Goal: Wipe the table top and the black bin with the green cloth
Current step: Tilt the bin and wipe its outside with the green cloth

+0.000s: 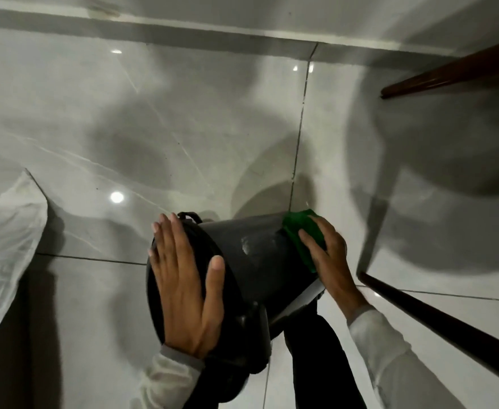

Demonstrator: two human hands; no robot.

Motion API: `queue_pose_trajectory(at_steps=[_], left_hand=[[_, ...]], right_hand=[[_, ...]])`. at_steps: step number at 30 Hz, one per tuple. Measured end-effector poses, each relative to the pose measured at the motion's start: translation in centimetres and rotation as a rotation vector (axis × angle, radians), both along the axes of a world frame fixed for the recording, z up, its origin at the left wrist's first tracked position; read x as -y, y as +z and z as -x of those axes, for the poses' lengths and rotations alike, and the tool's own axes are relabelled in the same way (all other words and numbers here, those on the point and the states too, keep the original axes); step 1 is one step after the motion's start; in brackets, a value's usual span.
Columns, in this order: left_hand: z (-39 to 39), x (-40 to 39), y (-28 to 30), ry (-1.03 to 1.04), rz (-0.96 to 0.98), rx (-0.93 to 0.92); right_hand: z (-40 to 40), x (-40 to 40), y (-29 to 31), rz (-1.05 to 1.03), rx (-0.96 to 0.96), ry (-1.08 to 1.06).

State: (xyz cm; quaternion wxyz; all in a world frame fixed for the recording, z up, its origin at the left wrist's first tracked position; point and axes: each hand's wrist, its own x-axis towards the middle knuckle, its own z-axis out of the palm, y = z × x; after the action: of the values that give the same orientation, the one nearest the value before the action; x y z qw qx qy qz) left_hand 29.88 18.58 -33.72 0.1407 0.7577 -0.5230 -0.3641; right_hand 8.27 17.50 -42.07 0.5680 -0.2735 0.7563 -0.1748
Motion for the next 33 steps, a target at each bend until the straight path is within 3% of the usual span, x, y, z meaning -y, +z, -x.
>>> queue_pose_trajectory(at_steps=[2, 4, 7, 9, 11, 13, 15, 18, 21, 24, 27, 30, 33], left_hand=[[-0.6, -0.8, -0.3, 0.002, 0.019, -0.011], [-1.1, -1.7, -0.5, -0.032, 0.039, -0.010], [-2.2, -3.3, -0.4, -0.155, 0.042, 0.054], [-2.8, -3.7, -0.3, -0.236, 0.048, 0.108], [-2.6, -3.3, -0.4, -0.284, 0.045, 0.152], [-1.8, -2.4, -0.6, -0.283, 0.053, 0.176], [-1.2, -2.0, -0.7, -0.254, 0.059, 0.141], [-1.6, -3.0, -0.5, -0.185, 0.064, 0.038], [-2.4, -2.7, -0.8, 0.042, 0.033, -0.126], [-5.2, 0.8, -2.5, 0.297, -0.132, -0.226], [-7.6, 3.8, -4.2, 0.236, -0.314, -0.251], [-7.2, 3.6, -4.2, 0.172, -0.308, -0.240], [-6.8, 2.5, -3.7, 0.181, -0.245, -0.221]], right_hand=[[-2.8, -0.6, 2.8, 0.089, 0.138, 0.032], [-6.1, -2.2, 5.8, 0.304, 0.216, 0.252], [-6.6, -3.2, 5.0, 0.418, 0.126, 0.479], [-4.4, -2.0, 0.7, 0.307, -0.066, 0.401], [-1.2, 0.6, -3.3, 0.067, -0.228, 0.281], [0.7, 2.4, -5.4, -0.110, -0.237, 0.214], [-0.7, 3.1, -4.2, -0.060, -0.168, 0.245], [-5.3, 0.7, 2.6, 0.210, 0.091, 0.400], [-6.8, -3.2, 6.8, 0.391, 0.235, 0.483], [-5.5, -3.8, 5.6, 0.330, 0.143, 0.357], [-4.4, -3.2, 2.4, 0.267, -0.013, 0.298], [-2.1, -0.9, -3.0, 0.145, -0.159, 0.256], [-0.9, 3.7, -6.6, -0.105, -0.107, 0.227]])
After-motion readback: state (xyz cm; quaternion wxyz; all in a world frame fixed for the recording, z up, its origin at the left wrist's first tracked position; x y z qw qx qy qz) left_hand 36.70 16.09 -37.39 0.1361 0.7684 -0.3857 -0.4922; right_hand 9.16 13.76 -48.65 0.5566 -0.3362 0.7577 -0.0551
